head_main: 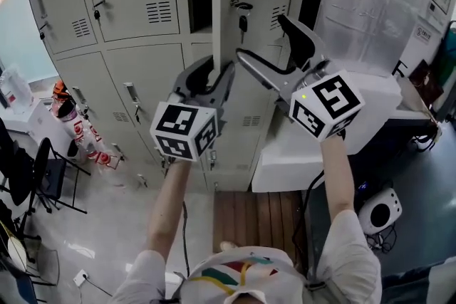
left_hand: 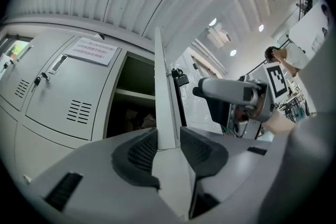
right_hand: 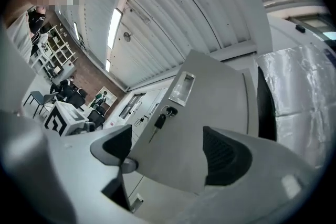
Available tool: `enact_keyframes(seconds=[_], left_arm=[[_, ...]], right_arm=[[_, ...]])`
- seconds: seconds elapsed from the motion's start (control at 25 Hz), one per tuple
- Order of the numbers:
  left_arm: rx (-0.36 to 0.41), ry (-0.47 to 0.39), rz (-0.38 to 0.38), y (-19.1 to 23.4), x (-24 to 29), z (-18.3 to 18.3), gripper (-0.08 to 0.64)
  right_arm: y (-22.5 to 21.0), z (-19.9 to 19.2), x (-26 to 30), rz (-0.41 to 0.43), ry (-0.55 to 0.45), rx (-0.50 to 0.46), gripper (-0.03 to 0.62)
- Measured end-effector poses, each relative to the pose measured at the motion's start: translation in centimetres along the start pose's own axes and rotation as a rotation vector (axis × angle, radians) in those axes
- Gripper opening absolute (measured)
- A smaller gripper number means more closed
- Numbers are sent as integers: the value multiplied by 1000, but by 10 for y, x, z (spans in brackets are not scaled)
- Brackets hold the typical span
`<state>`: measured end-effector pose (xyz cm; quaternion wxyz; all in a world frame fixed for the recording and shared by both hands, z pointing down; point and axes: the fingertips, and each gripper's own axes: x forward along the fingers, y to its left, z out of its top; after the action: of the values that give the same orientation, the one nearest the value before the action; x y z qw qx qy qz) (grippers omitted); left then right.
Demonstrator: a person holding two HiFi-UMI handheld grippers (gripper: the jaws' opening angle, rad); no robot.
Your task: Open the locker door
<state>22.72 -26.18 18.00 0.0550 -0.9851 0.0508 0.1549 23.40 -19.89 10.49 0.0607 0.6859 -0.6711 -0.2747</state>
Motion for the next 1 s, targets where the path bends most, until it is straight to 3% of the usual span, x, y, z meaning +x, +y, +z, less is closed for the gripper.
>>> enact_keyframes(seconds=[0.76,1.0], left_arm=[[5,-92,-204,-97,14,15,143],[19,-115,-292,-134,26,20,143]], right_arm=[[-29,-30,-141,-339,40,71,405],[-36,-42,-170,-402,74,92,405]])
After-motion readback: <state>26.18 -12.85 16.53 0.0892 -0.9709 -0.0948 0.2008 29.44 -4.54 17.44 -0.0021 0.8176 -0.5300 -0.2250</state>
